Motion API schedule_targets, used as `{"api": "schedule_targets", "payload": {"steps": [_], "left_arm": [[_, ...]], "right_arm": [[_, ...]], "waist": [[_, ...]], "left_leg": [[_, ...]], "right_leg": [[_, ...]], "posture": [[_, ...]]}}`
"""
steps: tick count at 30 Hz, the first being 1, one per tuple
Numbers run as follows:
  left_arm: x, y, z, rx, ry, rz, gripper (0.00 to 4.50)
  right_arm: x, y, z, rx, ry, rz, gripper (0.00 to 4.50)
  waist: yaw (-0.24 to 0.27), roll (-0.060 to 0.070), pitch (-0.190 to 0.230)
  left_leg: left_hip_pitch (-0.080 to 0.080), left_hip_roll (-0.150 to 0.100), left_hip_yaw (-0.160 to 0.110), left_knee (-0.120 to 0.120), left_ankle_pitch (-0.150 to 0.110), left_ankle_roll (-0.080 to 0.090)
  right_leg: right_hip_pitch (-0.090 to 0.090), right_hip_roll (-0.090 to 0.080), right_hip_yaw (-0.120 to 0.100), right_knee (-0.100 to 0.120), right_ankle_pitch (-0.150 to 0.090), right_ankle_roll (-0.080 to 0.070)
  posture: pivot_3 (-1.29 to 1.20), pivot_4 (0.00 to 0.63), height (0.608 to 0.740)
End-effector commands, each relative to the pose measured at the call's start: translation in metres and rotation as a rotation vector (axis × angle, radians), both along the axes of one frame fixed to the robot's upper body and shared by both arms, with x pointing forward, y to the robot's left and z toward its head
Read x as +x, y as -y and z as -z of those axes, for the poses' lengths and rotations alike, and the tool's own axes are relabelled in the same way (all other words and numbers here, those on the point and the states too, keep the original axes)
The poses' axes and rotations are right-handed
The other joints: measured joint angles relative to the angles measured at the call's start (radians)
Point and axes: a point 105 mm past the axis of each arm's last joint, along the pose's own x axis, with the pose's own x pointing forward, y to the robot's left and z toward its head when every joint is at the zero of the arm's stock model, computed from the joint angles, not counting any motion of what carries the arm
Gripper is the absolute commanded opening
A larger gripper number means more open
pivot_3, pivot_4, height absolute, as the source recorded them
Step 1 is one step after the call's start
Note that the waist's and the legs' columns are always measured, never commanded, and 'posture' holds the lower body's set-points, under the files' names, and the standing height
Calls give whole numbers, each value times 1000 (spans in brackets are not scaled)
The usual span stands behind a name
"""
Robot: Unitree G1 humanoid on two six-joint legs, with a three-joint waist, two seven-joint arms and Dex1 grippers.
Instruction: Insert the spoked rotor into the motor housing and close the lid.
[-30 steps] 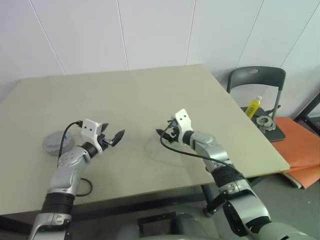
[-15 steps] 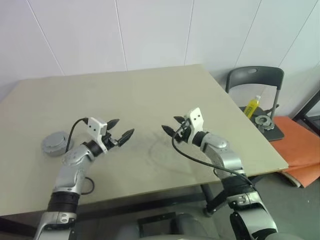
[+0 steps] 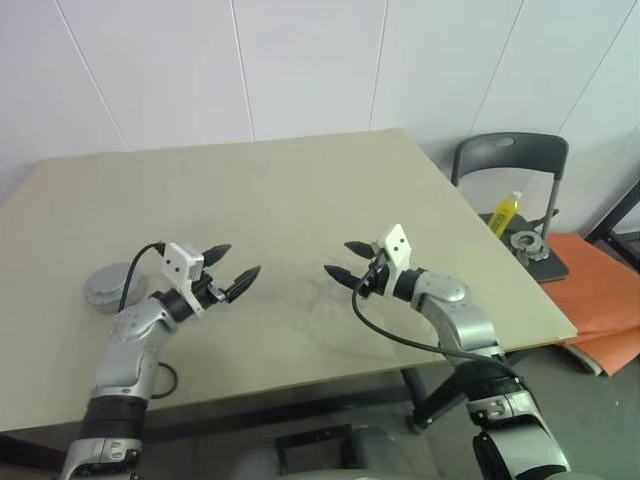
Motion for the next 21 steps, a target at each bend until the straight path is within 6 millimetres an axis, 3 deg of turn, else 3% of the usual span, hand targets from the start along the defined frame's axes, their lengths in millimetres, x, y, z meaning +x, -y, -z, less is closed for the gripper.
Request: {"api": "schedule_targets", "payload": {"steps": [1,21], "left_arm": [[0,-7,-20,19,78,-6,4417],[3,-5,-22,19,85,-10,4417]], "right_arm": [[0,-1,-19,23,68,-21,3896],[4,-3,-21,-5,93,-37,3896]], "waist": [[0,0,0],[0,0,0]], "left_leg": [[0,0,0,0,0,0],[0,0,0,0,0,0]], "right_leg": [[0,0,0,0,0,0],[0,0,0,0,0,0]], "posture": [[0,0,740],[0,0,740]]}}
